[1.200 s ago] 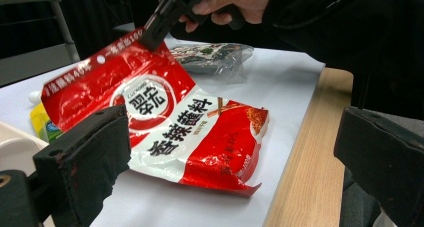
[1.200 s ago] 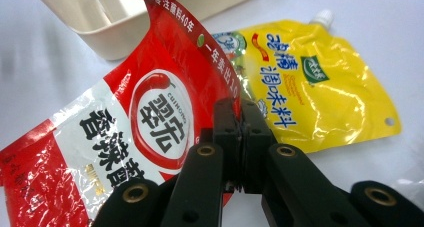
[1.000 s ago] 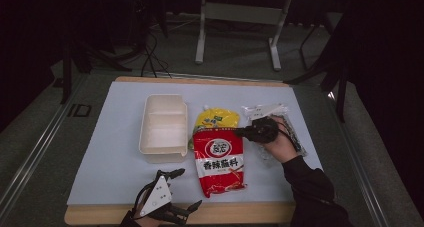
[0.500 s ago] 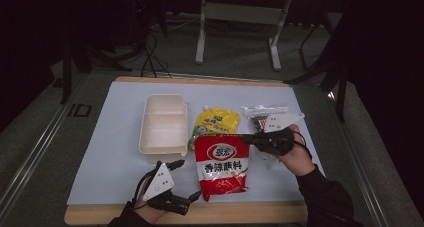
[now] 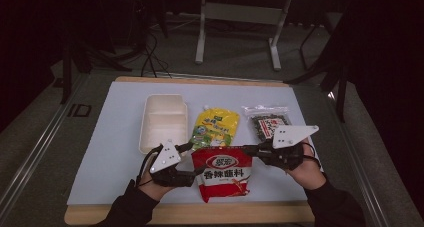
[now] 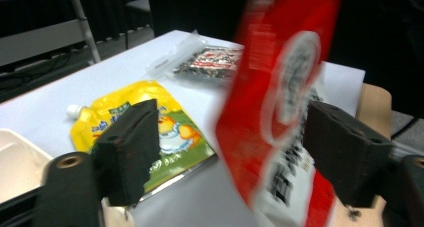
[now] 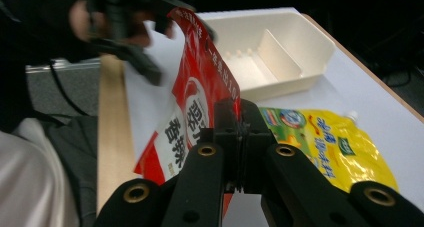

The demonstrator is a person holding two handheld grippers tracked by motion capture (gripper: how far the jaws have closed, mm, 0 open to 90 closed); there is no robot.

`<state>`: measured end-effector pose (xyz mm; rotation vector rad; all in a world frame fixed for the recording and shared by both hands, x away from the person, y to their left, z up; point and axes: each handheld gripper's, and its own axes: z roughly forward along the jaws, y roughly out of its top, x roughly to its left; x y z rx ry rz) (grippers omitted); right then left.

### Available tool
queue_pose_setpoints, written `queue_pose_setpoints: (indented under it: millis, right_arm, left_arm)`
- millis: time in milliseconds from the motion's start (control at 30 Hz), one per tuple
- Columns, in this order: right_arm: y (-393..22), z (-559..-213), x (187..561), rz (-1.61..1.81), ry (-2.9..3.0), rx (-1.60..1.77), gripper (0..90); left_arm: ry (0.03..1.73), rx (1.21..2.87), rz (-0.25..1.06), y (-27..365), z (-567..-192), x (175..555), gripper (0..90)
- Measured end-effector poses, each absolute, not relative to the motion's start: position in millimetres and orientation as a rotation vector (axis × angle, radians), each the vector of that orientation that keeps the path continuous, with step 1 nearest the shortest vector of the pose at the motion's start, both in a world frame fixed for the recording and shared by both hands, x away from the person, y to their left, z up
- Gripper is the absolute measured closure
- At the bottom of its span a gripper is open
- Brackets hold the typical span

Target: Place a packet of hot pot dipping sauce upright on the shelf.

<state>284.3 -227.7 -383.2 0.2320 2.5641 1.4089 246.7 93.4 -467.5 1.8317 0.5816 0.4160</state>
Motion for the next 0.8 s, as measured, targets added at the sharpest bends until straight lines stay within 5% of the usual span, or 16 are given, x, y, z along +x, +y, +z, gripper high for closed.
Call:
queue_pose_setpoints:
  millis: [300, 800]
  right_arm:
    - [-225.5, -377.3, 270.8, 1.425, 2.558, 0.181, 88.9]
    - [-235.6, -379.6, 271.4, 1.58, 2.58, 0.19, 80.9]
  left_arm:
    - [0.398, 1.873, 0.215, 84.7, -476.2, 249.0, 89.2]
    - [0.326, 1.885, 0.191, 85.6, -463.4, 243.4, 90.0]
